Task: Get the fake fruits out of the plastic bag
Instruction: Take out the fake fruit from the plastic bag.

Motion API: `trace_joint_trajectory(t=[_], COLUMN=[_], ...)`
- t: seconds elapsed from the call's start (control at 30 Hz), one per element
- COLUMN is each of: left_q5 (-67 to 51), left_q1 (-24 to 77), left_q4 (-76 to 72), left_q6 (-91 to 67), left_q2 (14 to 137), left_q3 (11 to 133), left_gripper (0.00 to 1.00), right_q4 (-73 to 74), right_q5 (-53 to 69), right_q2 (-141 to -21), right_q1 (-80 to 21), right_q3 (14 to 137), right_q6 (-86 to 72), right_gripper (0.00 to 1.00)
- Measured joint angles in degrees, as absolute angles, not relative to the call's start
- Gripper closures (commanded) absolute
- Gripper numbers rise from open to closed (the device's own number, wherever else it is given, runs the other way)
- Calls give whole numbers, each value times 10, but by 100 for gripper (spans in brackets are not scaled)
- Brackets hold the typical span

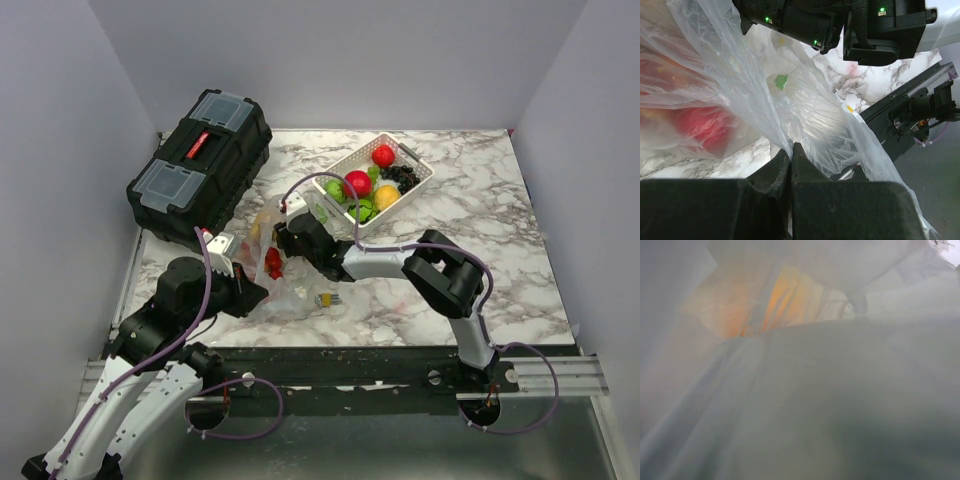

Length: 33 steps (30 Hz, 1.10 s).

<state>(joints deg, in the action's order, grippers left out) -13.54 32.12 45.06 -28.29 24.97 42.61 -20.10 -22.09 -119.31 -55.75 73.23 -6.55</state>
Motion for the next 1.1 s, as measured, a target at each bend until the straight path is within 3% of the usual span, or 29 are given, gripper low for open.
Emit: trace_joint_trajectory(t=[0.33,1.1], left_q5=[-135,-135], left_q1=[321,323], left_q4=[451,451], left_q6=[-283,-283], left_q2=[249,251], left_q3=[426,426], left_gripper=[100,100], right_q4=[-189,-201], right_q5=[-201,-56], right_q2=[-1125,-932], right_q1=[-557,-557], right_q3=[677,573], right_q6=[-84,-171], right_gripper=[83,87])
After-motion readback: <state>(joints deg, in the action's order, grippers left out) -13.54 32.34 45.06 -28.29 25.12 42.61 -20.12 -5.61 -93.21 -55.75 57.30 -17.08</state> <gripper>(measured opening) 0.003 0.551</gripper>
